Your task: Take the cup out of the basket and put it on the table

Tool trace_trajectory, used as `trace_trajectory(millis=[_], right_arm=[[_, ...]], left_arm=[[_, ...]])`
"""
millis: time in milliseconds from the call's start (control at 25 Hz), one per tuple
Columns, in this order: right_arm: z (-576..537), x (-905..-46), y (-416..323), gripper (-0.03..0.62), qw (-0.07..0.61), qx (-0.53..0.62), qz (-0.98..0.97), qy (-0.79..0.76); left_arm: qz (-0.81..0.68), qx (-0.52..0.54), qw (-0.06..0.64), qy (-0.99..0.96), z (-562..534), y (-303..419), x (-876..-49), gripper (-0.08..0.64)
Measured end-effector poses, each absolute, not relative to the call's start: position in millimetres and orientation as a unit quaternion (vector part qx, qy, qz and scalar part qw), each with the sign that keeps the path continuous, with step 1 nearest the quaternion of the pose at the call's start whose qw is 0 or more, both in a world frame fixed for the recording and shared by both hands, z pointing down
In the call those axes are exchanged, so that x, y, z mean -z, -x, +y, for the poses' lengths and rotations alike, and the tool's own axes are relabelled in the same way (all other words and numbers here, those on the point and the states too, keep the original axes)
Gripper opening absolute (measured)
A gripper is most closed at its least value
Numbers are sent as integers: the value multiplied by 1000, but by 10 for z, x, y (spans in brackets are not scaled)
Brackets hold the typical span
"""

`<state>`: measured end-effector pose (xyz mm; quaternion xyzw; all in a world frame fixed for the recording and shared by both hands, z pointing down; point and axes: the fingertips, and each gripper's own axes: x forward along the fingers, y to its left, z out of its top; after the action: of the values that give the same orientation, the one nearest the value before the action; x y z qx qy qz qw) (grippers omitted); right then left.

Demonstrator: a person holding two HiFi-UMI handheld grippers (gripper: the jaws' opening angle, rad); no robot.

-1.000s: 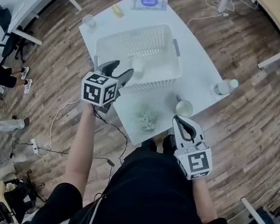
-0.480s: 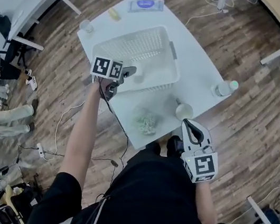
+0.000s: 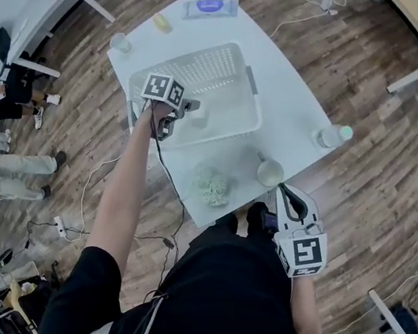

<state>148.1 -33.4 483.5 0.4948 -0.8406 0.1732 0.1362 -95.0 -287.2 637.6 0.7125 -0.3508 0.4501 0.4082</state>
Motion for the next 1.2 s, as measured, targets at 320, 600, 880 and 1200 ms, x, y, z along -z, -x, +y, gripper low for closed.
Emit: trace_trajectory(millis=[320,600,880,1200], right_arm=[[-446,-4812,-1551,25,161,-164,-837,-496],[-440,-4842,-1551,25,170,-170,-834,-498],[-411,-4842,-1544,25,177,-172,-832,-497],[-368,-4850,-1452,25,175,-166,-839,-488]], left_arm=[[-347,-473,438,-681,-2866,939,-6811,314],[-354,-498,436,-660,-2838,939,-7095,314],[-351,-505,433,-659,-2837,943,-7134,277],[-348,-481,415,-690,-2909,877,-6928,268]])
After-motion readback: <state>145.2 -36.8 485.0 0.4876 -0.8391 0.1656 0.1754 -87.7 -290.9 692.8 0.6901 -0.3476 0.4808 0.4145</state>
